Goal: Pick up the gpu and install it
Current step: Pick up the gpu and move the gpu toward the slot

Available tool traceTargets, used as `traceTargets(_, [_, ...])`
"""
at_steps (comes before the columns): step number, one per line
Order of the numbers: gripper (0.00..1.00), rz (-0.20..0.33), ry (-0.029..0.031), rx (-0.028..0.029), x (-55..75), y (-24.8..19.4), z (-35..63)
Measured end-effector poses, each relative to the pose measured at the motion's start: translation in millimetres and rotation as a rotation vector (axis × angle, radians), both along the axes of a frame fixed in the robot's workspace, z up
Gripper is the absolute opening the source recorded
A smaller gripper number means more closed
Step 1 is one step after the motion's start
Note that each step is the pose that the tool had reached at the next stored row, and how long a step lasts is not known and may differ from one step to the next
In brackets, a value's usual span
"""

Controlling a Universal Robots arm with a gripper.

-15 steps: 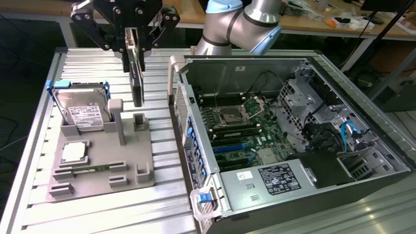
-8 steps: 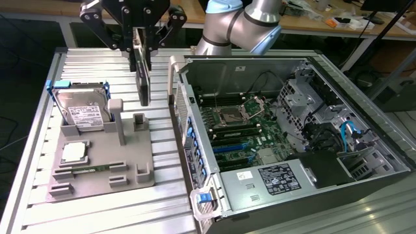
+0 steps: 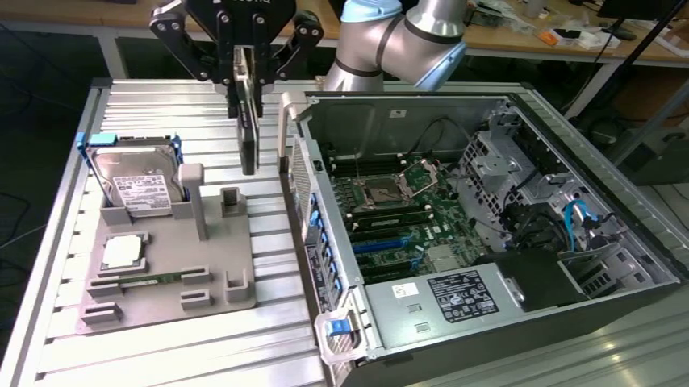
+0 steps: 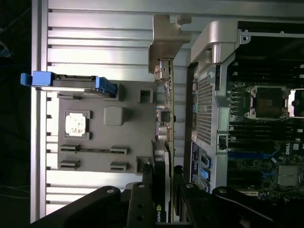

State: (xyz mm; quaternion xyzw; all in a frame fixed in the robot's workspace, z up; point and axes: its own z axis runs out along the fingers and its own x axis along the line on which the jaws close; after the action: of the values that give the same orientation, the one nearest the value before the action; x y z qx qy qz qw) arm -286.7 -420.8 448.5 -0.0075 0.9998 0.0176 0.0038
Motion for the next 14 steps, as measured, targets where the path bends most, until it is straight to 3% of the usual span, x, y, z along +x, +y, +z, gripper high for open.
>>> traceTargets(7, [0.27, -0.031, 0.0, 0.0, 9.7, 0.0, -0.2])
traceTargets(14, [0.27, -0.059, 0.0, 0.0, 27.5, 0.0, -1.1])
